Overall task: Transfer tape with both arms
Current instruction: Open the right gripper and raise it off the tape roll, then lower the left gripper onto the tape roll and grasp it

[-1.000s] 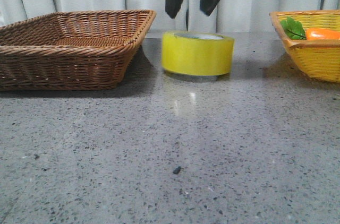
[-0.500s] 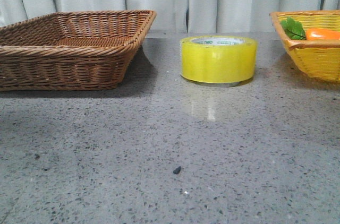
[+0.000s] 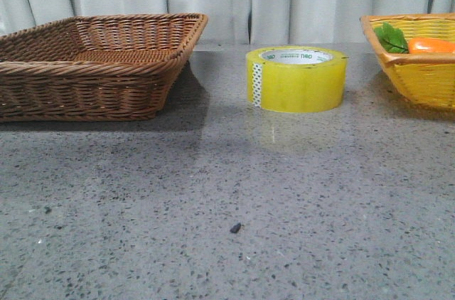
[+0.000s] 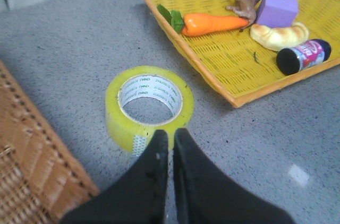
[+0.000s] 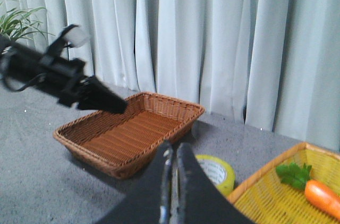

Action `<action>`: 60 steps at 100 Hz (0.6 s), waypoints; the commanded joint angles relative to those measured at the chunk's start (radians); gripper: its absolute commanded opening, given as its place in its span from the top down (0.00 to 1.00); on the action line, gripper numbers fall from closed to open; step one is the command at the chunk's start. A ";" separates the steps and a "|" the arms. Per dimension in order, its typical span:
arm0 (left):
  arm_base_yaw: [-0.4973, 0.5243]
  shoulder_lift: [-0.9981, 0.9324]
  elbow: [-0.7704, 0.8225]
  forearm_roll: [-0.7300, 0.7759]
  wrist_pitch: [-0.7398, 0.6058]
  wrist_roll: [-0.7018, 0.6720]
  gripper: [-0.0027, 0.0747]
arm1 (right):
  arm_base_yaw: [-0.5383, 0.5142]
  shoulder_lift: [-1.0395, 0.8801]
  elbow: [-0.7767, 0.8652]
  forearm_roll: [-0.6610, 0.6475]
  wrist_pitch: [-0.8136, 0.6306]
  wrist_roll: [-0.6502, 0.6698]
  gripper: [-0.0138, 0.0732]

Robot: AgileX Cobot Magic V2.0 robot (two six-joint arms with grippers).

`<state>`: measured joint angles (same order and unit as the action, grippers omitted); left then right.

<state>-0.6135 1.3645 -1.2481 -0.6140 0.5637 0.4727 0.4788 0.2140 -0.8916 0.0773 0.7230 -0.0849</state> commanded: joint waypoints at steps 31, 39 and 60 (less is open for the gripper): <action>-0.011 0.320 -0.372 -0.022 0.063 0.003 0.45 | -0.004 0.043 -0.003 -0.011 -0.050 0.013 0.92; -0.015 0.369 -0.409 -0.022 0.058 0.003 0.29 | -0.004 0.049 0.000 -0.011 -0.046 0.013 0.92; -0.023 0.473 -0.421 -0.022 0.025 0.003 0.28 | -0.004 0.057 0.001 -0.011 -0.039 0.013 0.92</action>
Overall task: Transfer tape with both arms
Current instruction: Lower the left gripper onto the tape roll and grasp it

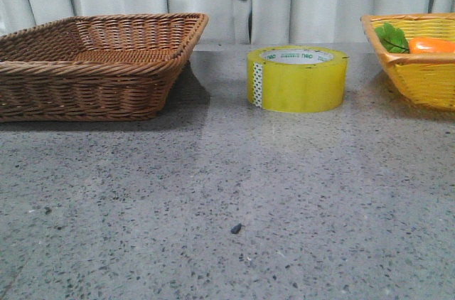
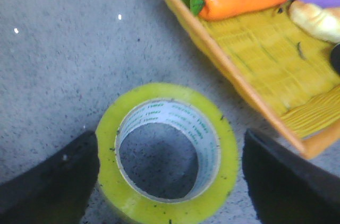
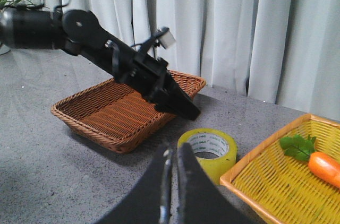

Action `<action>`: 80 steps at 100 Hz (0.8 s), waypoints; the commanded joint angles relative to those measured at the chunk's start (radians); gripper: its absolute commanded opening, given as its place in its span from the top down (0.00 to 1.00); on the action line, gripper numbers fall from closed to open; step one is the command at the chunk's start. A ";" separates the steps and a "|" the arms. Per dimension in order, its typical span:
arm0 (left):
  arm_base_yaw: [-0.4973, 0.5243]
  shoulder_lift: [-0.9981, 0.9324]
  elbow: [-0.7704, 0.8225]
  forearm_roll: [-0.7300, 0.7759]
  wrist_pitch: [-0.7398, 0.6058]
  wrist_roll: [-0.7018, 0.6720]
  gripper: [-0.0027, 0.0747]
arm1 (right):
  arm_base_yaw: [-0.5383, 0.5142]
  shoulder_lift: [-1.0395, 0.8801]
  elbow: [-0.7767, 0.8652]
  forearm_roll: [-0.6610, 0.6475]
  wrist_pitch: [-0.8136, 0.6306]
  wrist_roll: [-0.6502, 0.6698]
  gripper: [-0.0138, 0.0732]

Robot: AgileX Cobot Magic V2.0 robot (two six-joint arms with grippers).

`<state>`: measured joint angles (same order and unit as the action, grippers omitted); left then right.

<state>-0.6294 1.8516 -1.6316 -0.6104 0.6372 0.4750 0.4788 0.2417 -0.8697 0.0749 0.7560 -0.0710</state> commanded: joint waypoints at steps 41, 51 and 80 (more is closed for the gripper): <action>-0.007 0.097 -0.037 -0.022 -0.055 0.001 0.51 | -0.004 0.033 -0.021 -0.011 -0.072 -0.001 0.92; -0.009 0.098 -0.037 -0.022 -0.061 0.001 0.83 | -0.004 0.033 -0.021 -0.011 -0.072 -0.001 0.92; -0.009 0.061 -0.183 -0.045 -0.044 0.002 0.99 | -0.004 0.033 -0.021 -0.019 -0.074 -0.001 0.92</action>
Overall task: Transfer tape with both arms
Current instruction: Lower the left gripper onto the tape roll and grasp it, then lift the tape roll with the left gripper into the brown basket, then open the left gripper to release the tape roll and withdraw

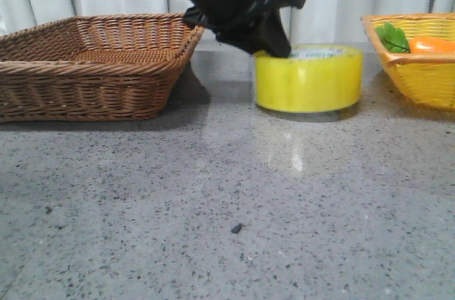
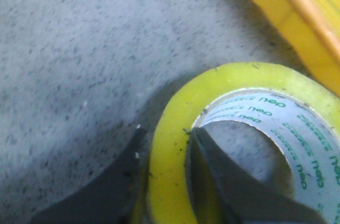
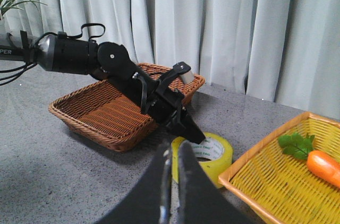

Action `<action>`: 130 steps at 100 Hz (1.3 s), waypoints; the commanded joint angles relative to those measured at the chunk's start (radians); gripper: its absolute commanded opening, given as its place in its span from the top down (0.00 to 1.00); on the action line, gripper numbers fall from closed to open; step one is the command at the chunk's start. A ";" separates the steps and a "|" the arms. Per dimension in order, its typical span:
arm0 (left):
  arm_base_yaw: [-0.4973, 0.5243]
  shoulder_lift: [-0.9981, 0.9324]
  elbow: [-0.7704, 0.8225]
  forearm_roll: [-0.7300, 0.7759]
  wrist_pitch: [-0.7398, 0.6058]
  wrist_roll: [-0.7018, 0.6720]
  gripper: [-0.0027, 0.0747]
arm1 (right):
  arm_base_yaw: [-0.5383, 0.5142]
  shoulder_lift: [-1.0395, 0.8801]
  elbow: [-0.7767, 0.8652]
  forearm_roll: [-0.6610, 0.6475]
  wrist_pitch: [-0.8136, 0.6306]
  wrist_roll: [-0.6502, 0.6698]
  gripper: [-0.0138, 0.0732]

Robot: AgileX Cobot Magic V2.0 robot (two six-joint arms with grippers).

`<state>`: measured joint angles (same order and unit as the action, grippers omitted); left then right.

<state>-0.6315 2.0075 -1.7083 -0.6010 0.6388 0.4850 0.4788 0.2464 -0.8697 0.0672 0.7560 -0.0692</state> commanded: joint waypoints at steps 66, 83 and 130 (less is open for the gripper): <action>0.379 -0.342 -0.162 0.238 0.318 -0.105 0.99 | -0.004 0.028 -0.019 -0.012 -0.088 -0.002 0.92; 0.444 -0.333 -0.023 0.192 0.304 -0.105 0.91 | -0.004 0.028 -0.019 -0.002 -0.088 -0.002 0.92; 0.416 -0.688 0.249 0.072 0.010 -0.040 0.65 | -0.004 -0.064 0.031 -0.006 -0.030 -0.002 0.92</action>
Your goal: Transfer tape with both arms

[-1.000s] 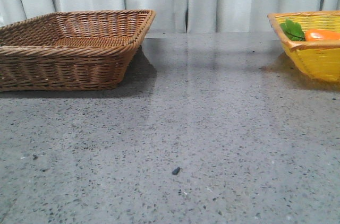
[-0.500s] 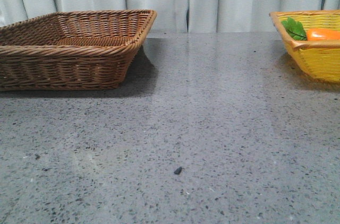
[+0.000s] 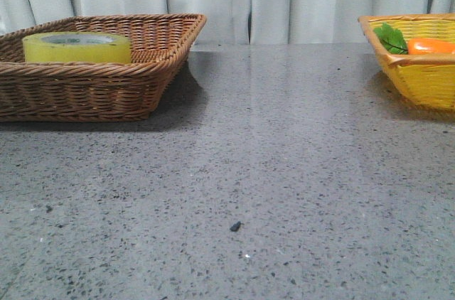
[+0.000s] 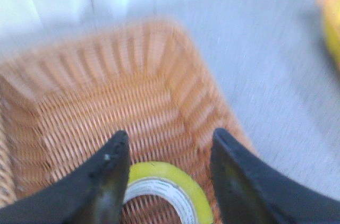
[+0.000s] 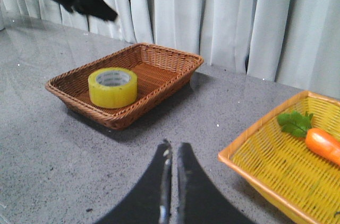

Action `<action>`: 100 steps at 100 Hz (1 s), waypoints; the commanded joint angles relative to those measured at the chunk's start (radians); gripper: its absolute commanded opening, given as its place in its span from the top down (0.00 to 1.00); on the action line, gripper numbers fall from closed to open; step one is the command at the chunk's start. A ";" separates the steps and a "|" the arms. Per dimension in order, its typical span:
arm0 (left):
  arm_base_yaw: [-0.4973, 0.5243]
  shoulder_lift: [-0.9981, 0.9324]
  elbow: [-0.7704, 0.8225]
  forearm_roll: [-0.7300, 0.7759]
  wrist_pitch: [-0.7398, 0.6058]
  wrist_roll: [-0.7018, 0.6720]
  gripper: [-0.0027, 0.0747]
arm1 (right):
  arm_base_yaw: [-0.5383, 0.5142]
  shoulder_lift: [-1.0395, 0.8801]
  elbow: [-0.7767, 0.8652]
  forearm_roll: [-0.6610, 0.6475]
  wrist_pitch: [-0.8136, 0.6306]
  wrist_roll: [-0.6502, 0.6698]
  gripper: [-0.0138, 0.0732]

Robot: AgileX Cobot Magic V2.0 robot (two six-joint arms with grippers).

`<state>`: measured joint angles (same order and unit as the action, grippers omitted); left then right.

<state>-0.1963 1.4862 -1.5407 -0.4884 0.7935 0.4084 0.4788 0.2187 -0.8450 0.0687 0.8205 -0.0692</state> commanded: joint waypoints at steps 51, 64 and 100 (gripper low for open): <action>-0.041 -1.012 0.912 0.019 -0.500 0.058 0.99 | -0.004 -0.239 0.164 -0.225 -0.213 -0.002 0.92; -0.041 -1.036 0.912 0.029 -0.480 0.058 0.99 | -0.004 -0.239 0.185 -0.235 -0.199 -0.002 0.92; -0.041 -1.036 0.912 0.029 -0.482 0.058 0.99 | -0.004 -0.239 0.193 -0.235 -0.199 -0.002 0.92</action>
<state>-0.2301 0.4448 -0.6049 -0.4470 0.3764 0.4702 0.4788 -0.0170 -0.6345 -0.1476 0.7071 -0.0692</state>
